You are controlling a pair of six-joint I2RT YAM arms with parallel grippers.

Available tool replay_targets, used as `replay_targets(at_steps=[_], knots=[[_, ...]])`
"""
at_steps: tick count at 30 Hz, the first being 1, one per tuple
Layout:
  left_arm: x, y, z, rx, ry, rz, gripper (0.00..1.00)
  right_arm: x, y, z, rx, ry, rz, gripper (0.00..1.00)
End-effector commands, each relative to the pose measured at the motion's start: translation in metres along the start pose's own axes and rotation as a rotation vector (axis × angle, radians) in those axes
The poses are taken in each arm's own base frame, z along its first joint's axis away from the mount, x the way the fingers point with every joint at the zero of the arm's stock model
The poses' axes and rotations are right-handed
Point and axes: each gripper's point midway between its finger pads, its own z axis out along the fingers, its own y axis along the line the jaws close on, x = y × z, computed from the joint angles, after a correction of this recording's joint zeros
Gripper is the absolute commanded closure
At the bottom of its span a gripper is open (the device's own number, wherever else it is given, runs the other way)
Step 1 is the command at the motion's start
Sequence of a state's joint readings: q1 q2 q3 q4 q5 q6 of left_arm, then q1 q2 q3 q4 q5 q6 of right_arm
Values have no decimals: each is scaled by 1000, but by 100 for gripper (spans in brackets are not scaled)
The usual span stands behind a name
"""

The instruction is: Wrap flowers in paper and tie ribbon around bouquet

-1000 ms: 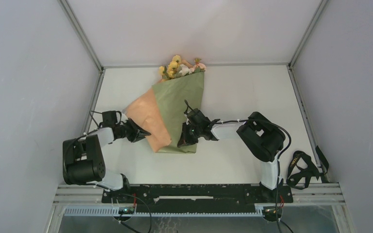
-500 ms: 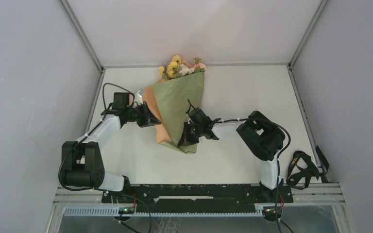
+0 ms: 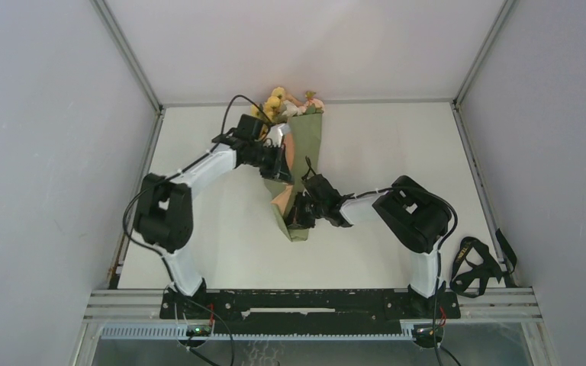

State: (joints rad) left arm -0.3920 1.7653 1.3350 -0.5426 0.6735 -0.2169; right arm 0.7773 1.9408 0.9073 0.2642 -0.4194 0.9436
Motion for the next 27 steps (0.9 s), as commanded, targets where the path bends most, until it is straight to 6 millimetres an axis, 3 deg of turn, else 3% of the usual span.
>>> replay_targets(at_steps=[1,5,8,15,18,22,27], knots=[[-15,6,21,-9,31,49,100,-17,26,-13,-50,-130,-5,92],[0,19,41,-47,114,73,100,-24,37,-34,-74,-209,20,91],[6,29,46,-79,139,98,100,-26,41,-59,-70,-261,21,89],[19,37,47,-136,165,179,100,-45,-5,-102,31,-297,49,79],[23,34,47,-133,175,218,100,-62,-20,-97,50,-270,42,76],[22,20,40,-131,164,273,100,-76,-30,-68,42,-224,30,74],[22,-11,29,-119,144,439,100,-80,-15,-34,-75,-161,60,77]])
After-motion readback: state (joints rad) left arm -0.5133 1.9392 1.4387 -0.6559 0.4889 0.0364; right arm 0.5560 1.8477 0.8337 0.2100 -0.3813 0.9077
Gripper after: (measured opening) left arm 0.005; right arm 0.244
